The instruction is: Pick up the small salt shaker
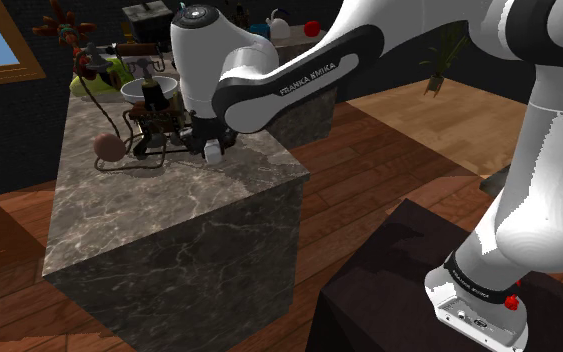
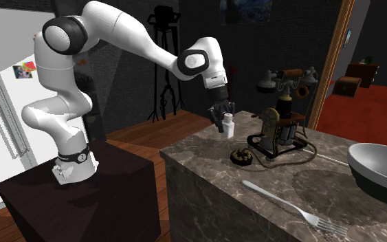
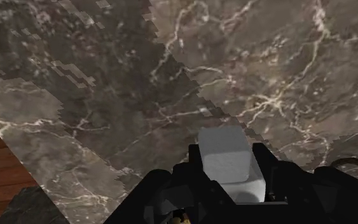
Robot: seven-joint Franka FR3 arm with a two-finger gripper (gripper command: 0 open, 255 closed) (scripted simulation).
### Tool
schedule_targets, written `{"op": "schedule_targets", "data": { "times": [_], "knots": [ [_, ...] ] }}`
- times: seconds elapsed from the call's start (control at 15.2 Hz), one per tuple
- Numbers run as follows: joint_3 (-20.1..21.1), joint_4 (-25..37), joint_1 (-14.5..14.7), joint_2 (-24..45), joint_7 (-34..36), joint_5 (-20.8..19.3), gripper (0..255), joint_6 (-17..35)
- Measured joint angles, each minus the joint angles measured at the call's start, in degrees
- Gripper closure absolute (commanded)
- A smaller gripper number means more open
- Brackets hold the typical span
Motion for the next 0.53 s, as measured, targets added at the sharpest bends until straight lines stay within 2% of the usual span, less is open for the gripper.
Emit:
{"op": "schedule_targets", "data": {
  "times": [0.53],
  "knots": [
    [0.8,3.2,-0.4,-2.2,-2.6,2.5,255,-4.6]
  ]
}}
